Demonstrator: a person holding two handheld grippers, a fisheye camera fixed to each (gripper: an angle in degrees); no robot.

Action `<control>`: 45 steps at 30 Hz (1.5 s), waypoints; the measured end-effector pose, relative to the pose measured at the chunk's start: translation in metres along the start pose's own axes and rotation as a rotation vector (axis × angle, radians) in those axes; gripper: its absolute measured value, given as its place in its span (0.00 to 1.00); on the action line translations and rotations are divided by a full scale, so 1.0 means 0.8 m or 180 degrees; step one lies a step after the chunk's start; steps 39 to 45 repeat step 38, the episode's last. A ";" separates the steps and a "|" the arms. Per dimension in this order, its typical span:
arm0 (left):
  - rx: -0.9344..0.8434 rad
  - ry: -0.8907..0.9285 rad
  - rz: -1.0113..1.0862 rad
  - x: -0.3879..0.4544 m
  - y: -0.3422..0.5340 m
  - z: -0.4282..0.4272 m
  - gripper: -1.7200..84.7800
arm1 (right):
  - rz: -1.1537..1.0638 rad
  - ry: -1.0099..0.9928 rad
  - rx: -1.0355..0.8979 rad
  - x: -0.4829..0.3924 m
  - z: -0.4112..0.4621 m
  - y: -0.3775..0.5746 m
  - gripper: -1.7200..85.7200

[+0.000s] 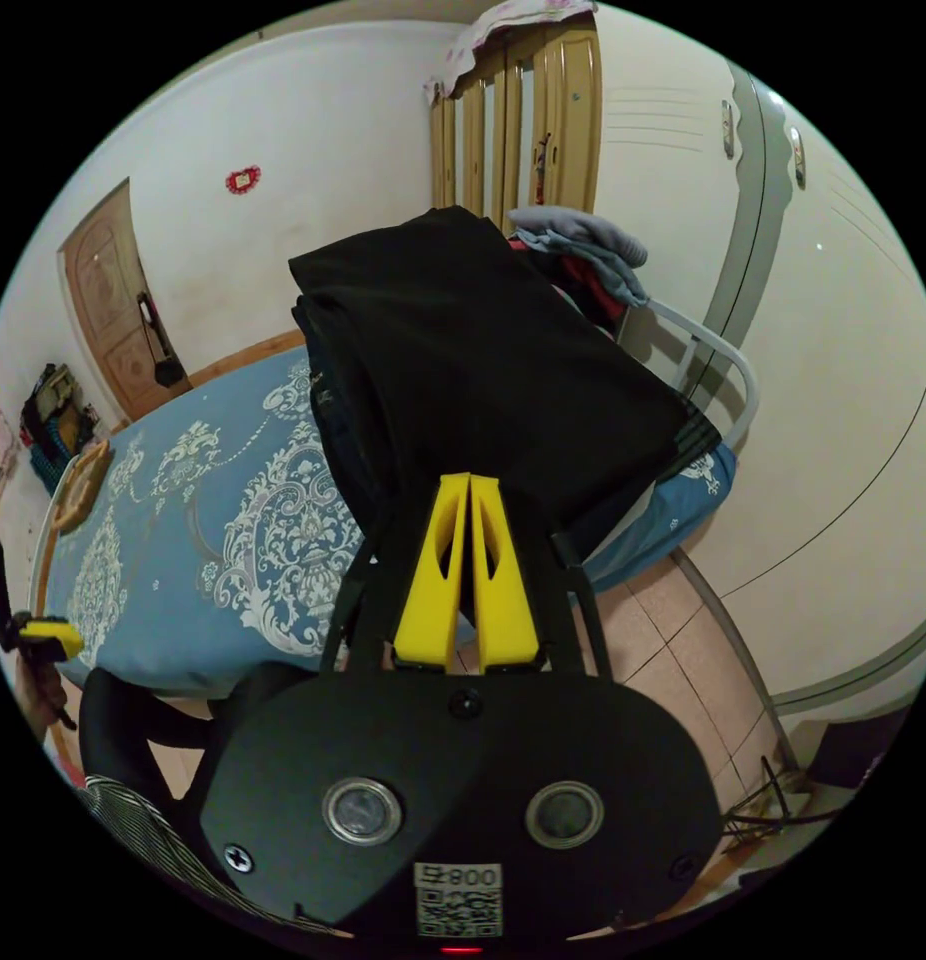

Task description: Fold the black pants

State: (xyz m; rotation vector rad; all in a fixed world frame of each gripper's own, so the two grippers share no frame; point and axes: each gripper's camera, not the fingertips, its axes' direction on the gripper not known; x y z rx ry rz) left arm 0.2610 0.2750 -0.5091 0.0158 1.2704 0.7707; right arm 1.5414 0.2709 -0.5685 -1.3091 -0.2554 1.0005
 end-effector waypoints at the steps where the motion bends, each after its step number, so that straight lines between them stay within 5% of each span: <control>1: 0.0066 -0.0001 -0.0020 -0.003 0.011 -0.007 0.02 | 0.0010 -0.0003 -0.0010 0.002 -0.001 -0.005 0.02; 10: 0.0368 0.0104 0.0053 -0.019 0.031 -0.035 0.03 | 0.0165 -0.0100 -0.0037 0.043 -0.012 -0.087 0.02; 20: 0.0318 0.0425 -0.0053 -0.078 -0.039 -0.007 0.04 | 0.0611 -0.1270 0.0464 0.149 -0.048 -0.182 0.02; 26: 0.0207 0.0783 0.0224 -0.115 -0.147 0.027 0.05 | 0.0561 -0.0851 0.1000 0.220 -0.072 -0.311 0.05; 38: -0.0053 0.0699 -0.0183 -0.126 -0.285 0.047 0.06 | 0.0182 -0.0672 -0.0251 0.312 0.068 -0.646 0.11; 45: -0.0053 0.0699 -0.0183 -0.126 -0.285 0.047 0.06 | 0.0182 -0.0672 -0.0251 0.312 0.068 -0.646 0.11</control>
